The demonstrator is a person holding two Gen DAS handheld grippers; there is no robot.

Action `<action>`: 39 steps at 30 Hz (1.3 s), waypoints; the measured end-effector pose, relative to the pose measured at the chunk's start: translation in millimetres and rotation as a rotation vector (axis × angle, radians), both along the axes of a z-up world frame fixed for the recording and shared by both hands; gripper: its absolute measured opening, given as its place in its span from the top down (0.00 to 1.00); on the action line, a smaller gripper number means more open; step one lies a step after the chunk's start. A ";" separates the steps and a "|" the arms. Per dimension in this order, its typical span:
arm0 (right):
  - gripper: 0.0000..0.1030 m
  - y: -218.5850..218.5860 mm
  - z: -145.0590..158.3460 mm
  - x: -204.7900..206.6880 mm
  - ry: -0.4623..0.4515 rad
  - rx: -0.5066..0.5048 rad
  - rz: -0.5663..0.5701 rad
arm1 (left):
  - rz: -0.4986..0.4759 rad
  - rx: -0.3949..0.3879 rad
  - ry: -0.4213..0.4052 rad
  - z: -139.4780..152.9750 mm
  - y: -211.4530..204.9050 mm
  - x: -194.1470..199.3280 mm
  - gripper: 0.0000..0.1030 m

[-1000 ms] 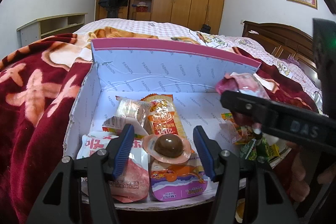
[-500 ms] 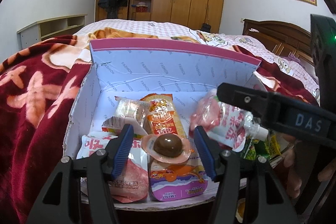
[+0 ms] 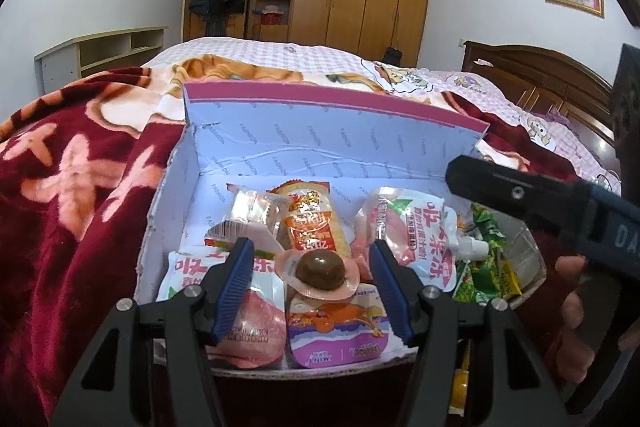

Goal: Organize snacks
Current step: 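Open the left gripper over the box while the right gripper lowers and releases the pouch, then withdraw both grippers from the box toward the two yellow candies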

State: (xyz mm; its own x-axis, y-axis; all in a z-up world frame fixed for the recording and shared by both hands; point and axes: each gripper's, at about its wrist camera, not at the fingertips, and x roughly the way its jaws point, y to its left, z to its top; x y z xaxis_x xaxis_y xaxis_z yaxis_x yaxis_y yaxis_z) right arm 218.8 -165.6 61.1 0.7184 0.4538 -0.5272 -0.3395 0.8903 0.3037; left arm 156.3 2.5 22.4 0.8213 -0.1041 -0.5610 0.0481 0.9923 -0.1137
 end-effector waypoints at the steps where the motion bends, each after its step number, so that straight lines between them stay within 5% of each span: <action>1: 0.12 -0.2 1.3 -2.0 -0.003 0.004 0.002 | -0.001 0.001 -0.004 1.6 -0.9 -2.7 0.39; 23: 0.12 -14.6 11.8 -71.3 -0.034 0.012 -0.014 | -0.044 -0.033 -0.021 17.9 -11.1 -55.6 0.39; 39: 0.12 -47.5 -10.9 -89.8 0.056 0.033 -0.105 | -0.141 -0.008 0.055 -1.6 -46.5 -78.6 0.39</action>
State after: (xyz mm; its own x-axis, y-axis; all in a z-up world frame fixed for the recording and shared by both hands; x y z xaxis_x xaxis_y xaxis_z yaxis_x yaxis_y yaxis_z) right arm 129.0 -213.1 50.2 0.7328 0.3951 -0.5539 -0.2264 0.9093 0.3491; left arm 77.6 -44.0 20.8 0.7663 -0.2208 -0.6034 0.1804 0.9752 -0.1278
